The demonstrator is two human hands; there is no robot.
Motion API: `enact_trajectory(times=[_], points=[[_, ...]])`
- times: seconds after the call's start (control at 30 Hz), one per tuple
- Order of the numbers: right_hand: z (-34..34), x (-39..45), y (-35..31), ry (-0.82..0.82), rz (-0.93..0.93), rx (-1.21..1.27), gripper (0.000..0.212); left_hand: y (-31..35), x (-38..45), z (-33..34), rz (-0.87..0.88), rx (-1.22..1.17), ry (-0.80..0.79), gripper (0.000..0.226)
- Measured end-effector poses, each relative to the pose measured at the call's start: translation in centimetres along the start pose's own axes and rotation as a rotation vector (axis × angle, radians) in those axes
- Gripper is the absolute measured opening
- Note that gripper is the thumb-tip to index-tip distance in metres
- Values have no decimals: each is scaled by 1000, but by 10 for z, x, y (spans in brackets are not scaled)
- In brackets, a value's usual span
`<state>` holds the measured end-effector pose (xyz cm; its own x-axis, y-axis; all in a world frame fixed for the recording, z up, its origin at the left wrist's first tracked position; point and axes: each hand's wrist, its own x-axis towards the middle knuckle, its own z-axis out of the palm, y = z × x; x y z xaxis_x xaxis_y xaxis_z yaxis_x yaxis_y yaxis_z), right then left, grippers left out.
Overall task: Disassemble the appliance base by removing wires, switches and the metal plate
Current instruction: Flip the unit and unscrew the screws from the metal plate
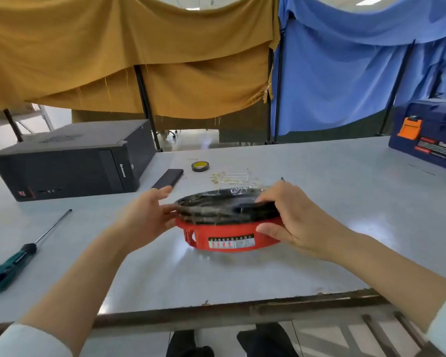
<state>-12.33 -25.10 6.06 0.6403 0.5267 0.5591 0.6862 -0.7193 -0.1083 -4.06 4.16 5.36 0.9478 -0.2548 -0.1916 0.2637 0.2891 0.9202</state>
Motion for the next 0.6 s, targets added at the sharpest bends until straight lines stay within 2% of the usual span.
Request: enact_trajectory(times=[0.03, 0.1, 0.17, 0.23, 0.3, 0.37, 0.5, 0.6], points=[[5, -5, -2, -25, -23, -36, 46, -7, 1, 3, -15, 98, 76, 28], [17, -18, -6, -117, -98, -127, 36, -22, 3, 9, -10, 385, 135, 24], [24, -30, -10, -236, -143, -177, 34, -33, 5, 14, 30, 581, 130, 42], [23, -35, -10, -267, -118, -103, 37, -36, 3, 18, 62, 645, 143, 54], [17, -29, -7, -266, 31, 89, 44, -36, 3, 20, 76, 702, 164, 60], [14, -15, 7, -191, 190, 184, 50, -35, 5, 20, 62, 742, 163, 66], [22, 12, 51, -8, 474, 211, 21, -28, 13, 16, 36, 733, 171, 68], [30, 17, 92, 112, 817, 248, 11, -24, 24, 14, 38, 753, 172, 59]])
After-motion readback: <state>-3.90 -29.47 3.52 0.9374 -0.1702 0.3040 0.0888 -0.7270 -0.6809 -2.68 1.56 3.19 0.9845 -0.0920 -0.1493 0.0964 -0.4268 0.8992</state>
